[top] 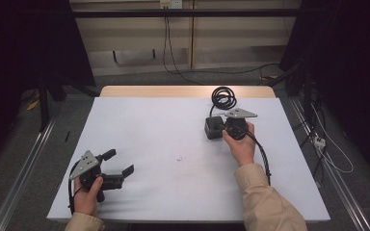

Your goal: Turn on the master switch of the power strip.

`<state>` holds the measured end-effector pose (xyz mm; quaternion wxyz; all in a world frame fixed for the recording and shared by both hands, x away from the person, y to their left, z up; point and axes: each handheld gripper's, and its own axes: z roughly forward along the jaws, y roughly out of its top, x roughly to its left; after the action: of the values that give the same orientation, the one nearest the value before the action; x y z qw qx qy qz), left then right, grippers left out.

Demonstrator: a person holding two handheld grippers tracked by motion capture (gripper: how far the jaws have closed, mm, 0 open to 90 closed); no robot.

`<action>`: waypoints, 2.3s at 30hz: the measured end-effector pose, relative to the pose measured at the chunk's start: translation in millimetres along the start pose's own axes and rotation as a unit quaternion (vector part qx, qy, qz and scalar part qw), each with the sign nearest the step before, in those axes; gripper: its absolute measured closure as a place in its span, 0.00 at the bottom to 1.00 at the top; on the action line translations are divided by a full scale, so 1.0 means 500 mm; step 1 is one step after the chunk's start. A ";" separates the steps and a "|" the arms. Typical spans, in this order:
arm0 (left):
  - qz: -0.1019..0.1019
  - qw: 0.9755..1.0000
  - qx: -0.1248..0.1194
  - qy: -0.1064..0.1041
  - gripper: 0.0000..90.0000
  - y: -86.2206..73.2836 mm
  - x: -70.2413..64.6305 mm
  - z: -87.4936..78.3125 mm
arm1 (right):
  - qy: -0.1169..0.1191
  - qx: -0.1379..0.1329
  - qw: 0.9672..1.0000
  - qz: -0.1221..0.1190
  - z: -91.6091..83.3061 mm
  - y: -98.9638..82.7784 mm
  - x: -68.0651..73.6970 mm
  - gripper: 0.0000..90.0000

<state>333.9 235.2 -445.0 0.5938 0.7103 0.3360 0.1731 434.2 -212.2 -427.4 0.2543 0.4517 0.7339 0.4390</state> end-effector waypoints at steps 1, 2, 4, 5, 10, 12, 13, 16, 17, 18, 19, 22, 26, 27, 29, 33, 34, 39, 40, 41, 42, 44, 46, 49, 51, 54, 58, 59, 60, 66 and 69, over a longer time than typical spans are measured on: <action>0.000 1.000 0.000 0.000 0.04 0.000 0.000 0.000 | 0.000 0.000 1.000 0.000 0.000 0.000 0.000 1.00; 0.000 1.000 0.000 0.000 0.04 0.000 0.000 0.000 | 0.000 0.000 1.000 0.000 0.001 0.000 0.000 1.00; 0.000 1.000 0.000 0.000 0.04 0.000 0.000 0.000 | 0.001 0.000 1.000 0.000 0.001 -0.001 -0.001 1.00; 0.001 1.000 0.002 0.000 0.04 0.000 -0.001 -0.001 | 0.001 0.000 1.000 0.001 0.001 -0.001 -0.001 1.00; 0.002 1.000 0.000 -0.001 0.04 0.000 -0.001 0.000 | 0.002 0.003 1.000 0.005 0.001 -0.001 -0.001 1.00; 0.002 1.000 0.000 -0.001 0.04 0.000 -0.001 0.000 | 0.006 0.003 1.000 0.012 0.001 -0.002 -0.003 1.00; 0.002 1.000 0.000 -0.001 0.04 0.000 -0.001 0.000 | 0.009 0.003 1.000 0.016 0.001 -0.002 -0.005 1.00; 0.003 1.000 0.000 -0.001 0.04 -0.001 -0.001 -0.001 | 0.014 0.003 1.000 0.023 0.002 -0.003 -0.008 1.00; 0.002 1.000 -0.001 -0.001 0.04 -0.001 -0.001 -0.001 | 0.015 0.003 1.000 0.023 0.002 -0.003 -0.009 1.00; 0.002 1.000 -0.001 -0.001 0.04 -0.001 -0.001 -0.002 | 0.015 0.002 1.000 0.024 0.002 -0.004 -0.009 1.00; 0.003 1.000 -0.001 -0.001 0.04 -0.001 -0.002 -0.002 | 0.014 0.002 1.000 0.024 0.002 -0.004 -0.009 1.00; 0.002 1.000 -0.002 0.000 0.04 0.000 -0.002 -0.003 | 0.014 0.003 1.000 0.026 0.002 -0.003 -0.008 1.00; 0.003 1.000 -0.003 -0.001 0.04 0.000 -0.002 -0.004 | 0.015 0.004 0.999 0.029 0.002 -0.004 -0.009 1.00; 0.003 1.000 -0.003 -0.001 0.04 0.000 -0.002 -0.004 | 0.015 0.003 0.999 0.030 0.002 -0.004 -0.009 1.00; 0.003 1.000 -0.003 -0.001 0.04 0.000 -0.002 -0.005 | 0.015 0.004 0.999 0.029 0.002 -0.004 -0.009 1.00; 0.004 1.000 -0.003 -0.001 0.04 0.000 -0.002 -0.005 | 0.013 0.004 1.000 0.025 0.002 -0.004 -0.007 1.00; 0.003 1.000 -0.004 0.000 0.04 0.000 -0.002 -0.005 | 0.012 0.005 1.000 0.025 0.002 -0.003 -0.007 1.00; 0.004 1.000 -0.005 -0.001 0.04 0.001 -0.003 -0.005 | 0.012 0.005 1.000 0.027 0.001 -0.004 -0.007 1.00; 0.004 1.000 -0.005 0.000 0.04 0.001 -0.003 -0.005 | 0.012 0.005 1.000 0.026 0.001 -0.004 -0.007 1.00; 0.004 1.000 -0.005 -0.001 0.04 0.001 -0.003 -0.006 | 0.013 0.005 1.000 0.027 0.001 -0.004 -0.007 1.00; 0.004 1.000 -0.005 -0.001 0.04 0.000 -0.004 -0.006 | 0.014 0.005 0.999 0.030 0.001 -0.004 -0.007 1.00; 0.003 1.000 -0.006 0.000 0.04 0.000 -0.004 -0.006 | 0.015 0.005 0.999 0.035 0.001 -0.004 -0.008 1.00; 0.002 1.000 -0.007 0.001 0.04 0.000 -0.004 -0.007 | 0.014 0.005 0.999 0.033 0.001 -0.004 -0.008 1.00; 0.002 1.000 -0.007 0.001 0.04 0.000 -0.004 -0.006 | 0.011 0.006 0.999 0.032 0.001 -0.003 -0.006 1.00; 0.004 1.000 -0.007 0.000 0.04 0.001 -0.004 -0.006 | 0.012 0.006 0.999 0.034 0.001 -0.003 -0.007 1.00; 0.005 1.000 -0.007 -0.001 0.04 0.001 -0.004 -0.006 | 0.011 0.008 0.999 0.037 0.002 -0.003 -0.006 1.00; 0.004 1.000 -0.006 -0.001 0.04 0.001 -0.006 -0.006 | 0.011 0.010 0.999 0.041 0.002 -0.002 -0.007 1.00; 0.004 1.000 -0.006 -0.001 0.04 0.001 -0.006 -0.006 | 0.013 0.008 0.999 0.044 0.002 -0.002 -0.007 1.00; 0.004 1.000 -0.006 -0.001 0.04 0.001 -0.006 -0.006 | 0.014 0.009 0.999 0.047 0.002 -0.003 -0.008 1.00; 0.005 1.000 -0.006 -0.002 0.04 0.000 -0.005 -0.007 | 0.019 0.008 0.998 0.060 0.002 -0.004 -0.013 1.00; 0.006 1.000 -0.006 -0.003 0.04 0.001 -0.006 -0.007 | 0.018 0.010 0.998 0.055 0.003 -0.003 -0.013 1.00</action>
<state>329.7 235.8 -443.3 0.5983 0.7089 0.3291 0.1767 437.5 -217.5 -429.3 0.2116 0.4860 0.7167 0.4532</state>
